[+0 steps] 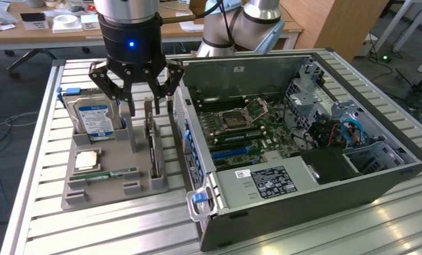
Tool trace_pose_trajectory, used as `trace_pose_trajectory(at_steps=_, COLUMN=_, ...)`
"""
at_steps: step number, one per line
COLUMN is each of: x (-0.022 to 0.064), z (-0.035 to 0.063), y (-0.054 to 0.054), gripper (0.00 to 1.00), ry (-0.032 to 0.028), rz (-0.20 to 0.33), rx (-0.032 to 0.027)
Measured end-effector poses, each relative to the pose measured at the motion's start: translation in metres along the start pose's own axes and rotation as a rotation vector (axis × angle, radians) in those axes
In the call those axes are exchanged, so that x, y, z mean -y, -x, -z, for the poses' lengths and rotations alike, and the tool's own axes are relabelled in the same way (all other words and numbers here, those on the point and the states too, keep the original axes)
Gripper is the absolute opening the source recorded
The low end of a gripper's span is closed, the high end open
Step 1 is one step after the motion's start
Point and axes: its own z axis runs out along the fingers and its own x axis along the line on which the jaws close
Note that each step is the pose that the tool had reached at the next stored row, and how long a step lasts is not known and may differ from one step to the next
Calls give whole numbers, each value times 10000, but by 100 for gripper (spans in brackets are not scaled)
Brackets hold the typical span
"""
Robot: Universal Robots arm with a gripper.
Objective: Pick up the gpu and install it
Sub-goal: 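Pick up the gpu and move the gpu toward the slot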
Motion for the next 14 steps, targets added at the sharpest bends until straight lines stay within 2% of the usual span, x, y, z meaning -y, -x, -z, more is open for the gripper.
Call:
trace_pose_trajectory(at_steps=8, x=-4, z=-16, y=59, gripper=49, ry=2, rz=0, rx=1)
trace_pose_trajectory(at_steps=14, x=-5, z=-69, y=86, gripper=49, ry=1, rz=1, rx=1)
